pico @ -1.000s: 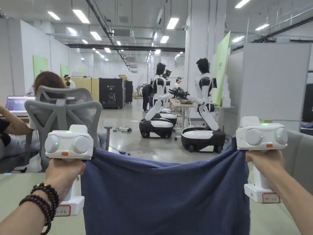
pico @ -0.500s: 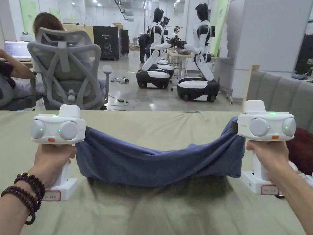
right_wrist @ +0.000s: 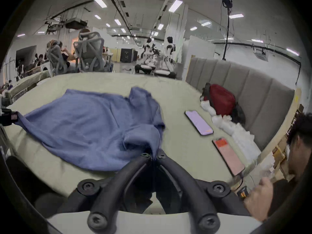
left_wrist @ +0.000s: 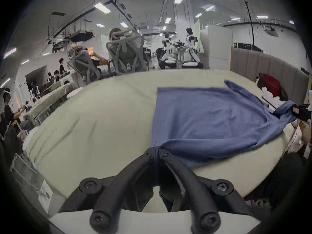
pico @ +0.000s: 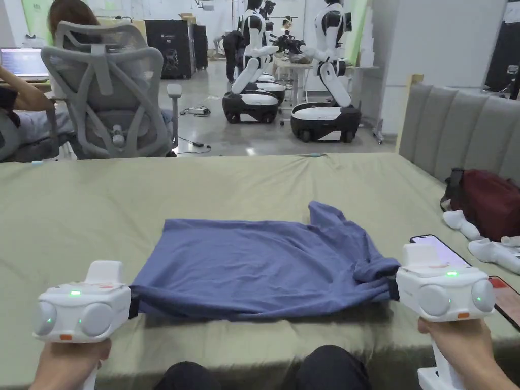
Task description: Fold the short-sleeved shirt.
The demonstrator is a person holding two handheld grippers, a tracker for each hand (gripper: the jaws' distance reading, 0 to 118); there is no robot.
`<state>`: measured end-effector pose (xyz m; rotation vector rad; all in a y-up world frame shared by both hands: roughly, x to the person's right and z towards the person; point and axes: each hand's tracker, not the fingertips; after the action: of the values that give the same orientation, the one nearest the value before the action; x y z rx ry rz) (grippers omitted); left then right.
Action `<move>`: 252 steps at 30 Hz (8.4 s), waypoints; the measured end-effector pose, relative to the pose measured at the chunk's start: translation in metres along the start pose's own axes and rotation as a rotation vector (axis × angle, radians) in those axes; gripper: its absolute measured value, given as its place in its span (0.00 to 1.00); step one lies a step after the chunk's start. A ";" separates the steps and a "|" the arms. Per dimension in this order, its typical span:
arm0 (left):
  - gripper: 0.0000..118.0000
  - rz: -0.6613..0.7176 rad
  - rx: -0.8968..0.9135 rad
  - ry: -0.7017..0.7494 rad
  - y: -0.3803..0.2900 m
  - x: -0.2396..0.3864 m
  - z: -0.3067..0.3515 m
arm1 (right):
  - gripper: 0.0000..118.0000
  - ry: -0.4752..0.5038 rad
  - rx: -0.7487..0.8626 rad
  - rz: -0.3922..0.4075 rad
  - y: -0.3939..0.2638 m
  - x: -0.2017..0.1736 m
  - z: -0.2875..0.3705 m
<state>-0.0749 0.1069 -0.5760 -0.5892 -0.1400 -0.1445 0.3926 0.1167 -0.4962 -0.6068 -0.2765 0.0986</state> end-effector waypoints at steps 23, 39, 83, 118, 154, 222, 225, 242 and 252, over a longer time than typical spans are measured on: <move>0.76 -0.005 0.012 0.044 -0.001 0.006 0.013 | 0.83 -0.004 -0.044 0.043 -0.012 -0.013 0.019; 0.75 -0.012 -0.028 0.032 -0.017 -0.008 0.004 | 0.00 0.009 -0.037 0.006 -0.014 -0.026 0.015; 0.03 -0.048 -0.034 -0.077 -0.023 -0.005 -0.016 | 0.11 0.144 -0.221 -0.052 -0.035 0.004 -0.026; 0.32 -0.093 -0.191 0.107 0.117 0.037 -0.221 | 0.56 -0.029 -0.149 0.045 0.113 -0.008 -0.246; 0.66 0.003 -0.202 -0.003 0.082 0.013 -0.171 | 0.00 0.142 -0.095 0.000 0.070 -0.018 -0.092; 0.14 -0.023 -0.052 -0.031 0.061 0.025 -0.014 | 0.15 0.125 -0.089 -0.061 0.045 0.038 -0.026; 0.00 -0.048 -0.045 -0.012 0.076 0.031 -0.031 | 0.00 0.113 -0.070 -0.073 0.051 0.038 -0.037; 0.69 -0.042 -0.278 -0.025 0.130 0.008 -0.209 | 0.00 0.216 -0.140 -0.092 0.048 0.027 -0.071; 0.02 -0.027 -0.266 -0.059 0.119 0.017 -0.190 | 0.00 0.192 -0.146 -0.058 0.068 0.032 -0.077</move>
<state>-0.0200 0.0966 -0.7939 -0.8572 -0.1877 -0.1738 0.4442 0.1353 -0.5889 -0.7476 -0.1158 -0.0363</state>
